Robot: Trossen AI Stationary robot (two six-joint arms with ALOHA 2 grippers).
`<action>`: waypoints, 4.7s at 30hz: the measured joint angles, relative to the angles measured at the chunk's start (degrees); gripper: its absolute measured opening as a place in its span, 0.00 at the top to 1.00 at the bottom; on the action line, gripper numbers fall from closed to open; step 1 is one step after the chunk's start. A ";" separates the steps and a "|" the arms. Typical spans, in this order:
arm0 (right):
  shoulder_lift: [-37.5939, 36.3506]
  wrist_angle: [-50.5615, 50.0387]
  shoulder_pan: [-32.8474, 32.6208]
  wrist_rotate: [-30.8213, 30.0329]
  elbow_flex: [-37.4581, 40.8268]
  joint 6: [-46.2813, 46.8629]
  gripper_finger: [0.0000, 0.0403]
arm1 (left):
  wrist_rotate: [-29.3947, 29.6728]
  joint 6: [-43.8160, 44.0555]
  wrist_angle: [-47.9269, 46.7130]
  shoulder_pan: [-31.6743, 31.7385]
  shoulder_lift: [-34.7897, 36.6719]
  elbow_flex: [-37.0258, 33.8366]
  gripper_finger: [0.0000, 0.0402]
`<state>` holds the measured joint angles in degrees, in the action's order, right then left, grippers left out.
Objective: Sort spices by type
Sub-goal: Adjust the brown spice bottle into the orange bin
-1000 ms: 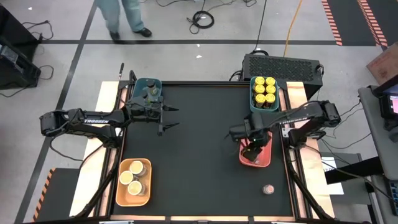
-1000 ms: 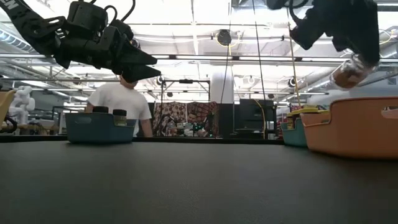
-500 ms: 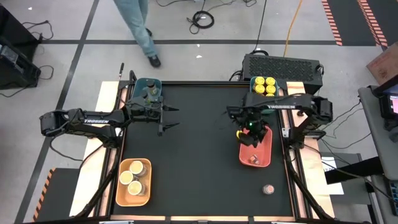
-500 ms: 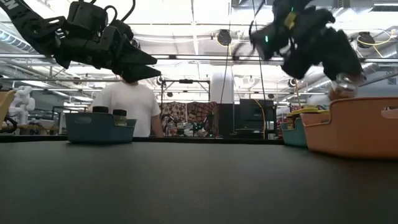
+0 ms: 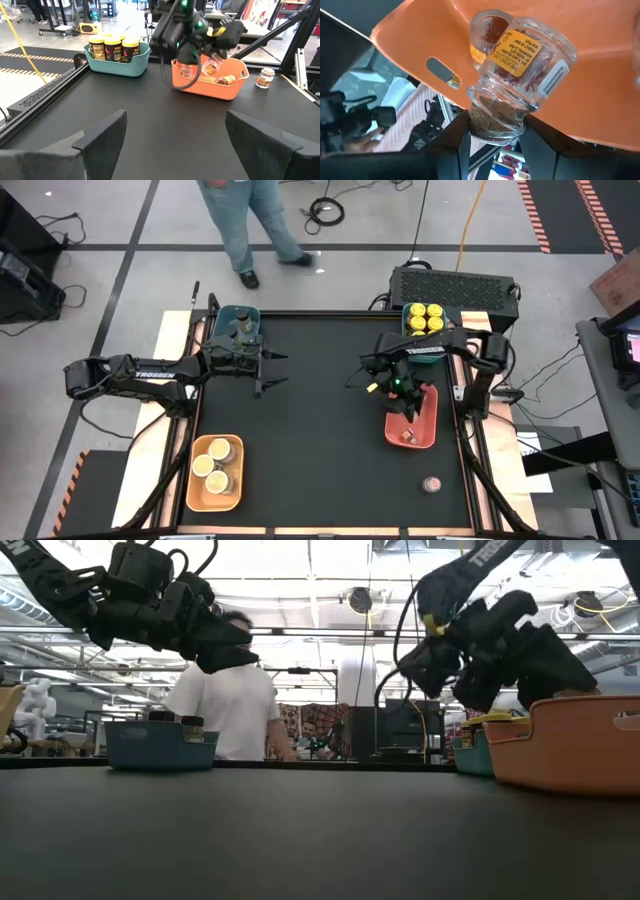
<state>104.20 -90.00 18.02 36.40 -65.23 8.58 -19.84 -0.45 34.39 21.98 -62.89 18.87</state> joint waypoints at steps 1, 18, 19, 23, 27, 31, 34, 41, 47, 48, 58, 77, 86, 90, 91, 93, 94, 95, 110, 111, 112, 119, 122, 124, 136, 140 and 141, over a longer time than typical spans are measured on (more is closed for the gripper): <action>0.95 0.07 0.03 0.01 0.00 -0.82 0.68 | -0.01 0.00 -0.05 0.01 0.01 0.00 0.15; 9.03 0.03 0.02 -0.04 -0.02 -6.54 0.66 | 0.00 -0.34 -0.36 0.02 0.00 0.00 0.15; 9.03 0.05 0.00 -0.10 0.00 -6.38 0.64 | 0.00 -0.35 -0.37 0.00 0.00 0.00 0.15; 9.03 0.08 -0.08 -0.27 -0.01 -6.27 0.57 | 0.00 -0.35 -0.39 0.00 0.00 0.00 0.15; 9.01 0.06 -0.11 -0.35 0.00 -6.11 0.50 | -0.01 -0.37 -0.42 0.01 0.00 0.00 0.15; 9.01 0.03 -0.11 -0.37 -0.02 -6.10 0.44 | 0.00 -0.39 -0.42 0.00 0.00 0.00 0.15; 8.73 0.03 -0.11 -0.37 -0.02 -4.96 0.42 | 0.00 -0.39 -0.42 0.00 0.00 0.00 0.15; 4.91 0.03 -0.11 -0.58 -2.51 -1.25 0.43 | 0.00 -0.38 -0.40 0.00 0.00 0.00 0.15; -1.57 0.02 -1.96 -2.73 -5.23 7.45 0.44 | -0.01 -0.34 -0.37 0.01 0.00 0.00 0.15; -2.79 0.00 -2.72 -3.48 -5.39 8.74 0.44 | -0.02 -0.33 -0.37 0.00 0.00 0.00 0.15; -10.86 7.35 -15.47 -13.30 -5.33 17.20 0.44 | -0.02 -0.37 -0.39 0.02 0.00 0.00 0.15; -11.12 10.51 -25.51 -33.28 -2.36 23.78 0.97 | -0.01 -0.31 -0.39 0.01 0.00 0.00 0.15; -11.10 12.81 -25.48 -31.93 2.49 25.27 1.00 | 0.00 -0.32 -0.39 0.01 0.00 0.00 0.15; -11.16 12.71 -25.62 -31.85 1.41 25.27 1.00 | -0.02 -0.33 -0.33 0.01 0.00 0.00 0.15; -11.26 12.97 -25.62 -31.83 1.16 25.28 1.00 | -0.01 -0.32 -0.33 0.00 0.00 0.00 0.15; -11.83 14.59 -25.64 -31.82 0.96 25.26 1.00 | -0.02 -0.31 -0.33 0.02 0.00 0.00 0.15; -12.02 15.58 -25.64 -31.84 0.94 25.22 1.00 | 0.00 -0.31 -0.32 0.02 0.00 0.00 0.15; -12.08 16.32 -25.62 -31.84 0.92 25.22 1.00 | -0.01 -0.31 -0.31 0.01 0.00 0.00 0.15; -12.23 22.27 -25.60 -31.84 3.20 25.70 1.00 | 0.00 -0.33 -0.31 0.00 0.00 0.00 0.15; -12.23 22.75 -25.59 -31.94 3.38 25.73 1.00 | 0.00 -0.32 -0.31 0.01 0.00 0.00 0.15; -12.23 23.02 -25.61 -32.09 3.45 25.73 1.00 | 0.00 -0.31 -0.33 0.01 0.00 0.00 0.15; -12.17 23.24 -25.62 -33.74 2.26 25.88 1.00 | 0.00 -0.31 -0.31 0.02 0.00 0.00 0.15; -12.17 22.74 -25.61 -34.44 0.31 25.67 1.00 | 0.00 -0.30 -0.26 0.02 0.00 0.00 0.15; -12.17 22.15 -25.62 -35.31 -1.07 25.43 1.00 | 0.00 -0.28 -0.24 0.01 0.00 0.00 0.15; -12.17 21.51 -28.11 -28.34 -0.85 30.63 1.00 | 0.00 -0.31 -0.37 0.00 0.00 0.02 0.15; -12.17 23.35 -29.14 -28.15 1.62 31.30 1.00 | 0.00 -0.33 -0.39 0.01 0.00 0.01 0.15; -12.17 23.96 -29.25 -27.80 2.40 31.30 1.00 | 0.00 -0.33 -0.39 0.01 0.00 0.01 0.15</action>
<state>92.03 -66.04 -11.23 8.60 -62.83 39.88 -19.84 -0.78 34.00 21.98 -62.89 18.88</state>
